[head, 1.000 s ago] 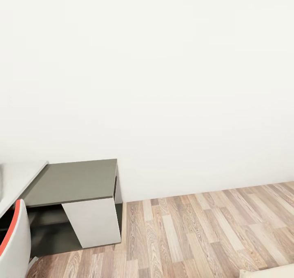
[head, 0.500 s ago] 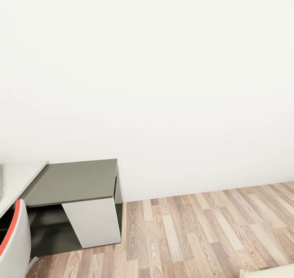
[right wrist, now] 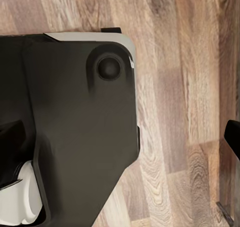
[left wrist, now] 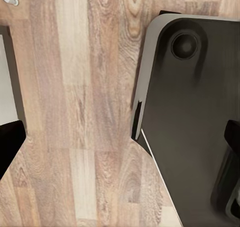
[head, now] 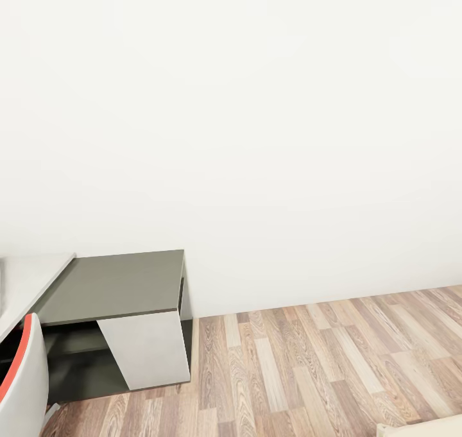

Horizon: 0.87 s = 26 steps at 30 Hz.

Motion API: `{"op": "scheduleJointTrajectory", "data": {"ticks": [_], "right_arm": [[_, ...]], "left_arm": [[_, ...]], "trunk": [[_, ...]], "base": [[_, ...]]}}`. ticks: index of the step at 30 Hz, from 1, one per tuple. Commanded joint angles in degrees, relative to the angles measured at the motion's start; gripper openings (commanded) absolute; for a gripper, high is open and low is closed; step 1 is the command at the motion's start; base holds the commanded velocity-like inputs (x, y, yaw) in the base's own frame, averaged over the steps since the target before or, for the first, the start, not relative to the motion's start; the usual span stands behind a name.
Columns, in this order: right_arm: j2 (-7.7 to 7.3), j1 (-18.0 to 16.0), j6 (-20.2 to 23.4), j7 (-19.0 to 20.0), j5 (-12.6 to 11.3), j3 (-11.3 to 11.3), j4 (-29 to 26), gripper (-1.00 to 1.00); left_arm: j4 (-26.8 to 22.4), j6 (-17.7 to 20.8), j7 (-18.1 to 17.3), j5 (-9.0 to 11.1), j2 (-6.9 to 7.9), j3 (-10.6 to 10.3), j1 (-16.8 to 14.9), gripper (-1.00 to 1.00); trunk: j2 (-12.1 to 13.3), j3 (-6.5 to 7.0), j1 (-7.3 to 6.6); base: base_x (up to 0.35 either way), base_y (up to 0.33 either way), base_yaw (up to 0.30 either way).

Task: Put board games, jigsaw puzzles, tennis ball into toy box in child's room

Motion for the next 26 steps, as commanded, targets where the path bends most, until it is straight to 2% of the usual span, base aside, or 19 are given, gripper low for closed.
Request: {"op": "scheduleJointTrajectory", "data": {"ticks": [1, 9, 26], "right_arm": [[0.00, -0.05, -0.25, -0.21, 0.46, -0.57, 0.02, 1.00], [-0.45, -0.05, -0.54, -0.22, -0.20, -0.98, -0.08, 1.00], [-0.83, -0.05, -0.60, -0.15, 0.13, -0.85, 0.06, 1.00]], "left_arm": [[0.09, -0.21, -0.08, 0.50, -0.02, -0.49, -0.06, 1.00], [0.08, -0.21, -0.08, 0.49, -0.05, -0.49, -0.06, 1.00], [0.08, -0.21, -0.08, 0.49, -0.06, -0.49, -0.07, 1.00]], "trunk": [[-0.12, -0.13, 0.03], [-0.12, -0.13, 0.03], [-0.12, -0.13, 0.03]], "base": [[0.000, 0.000, 0.000], [0.000, 0.000, 0.000], [0.000, 0.000, 0.000]]}}
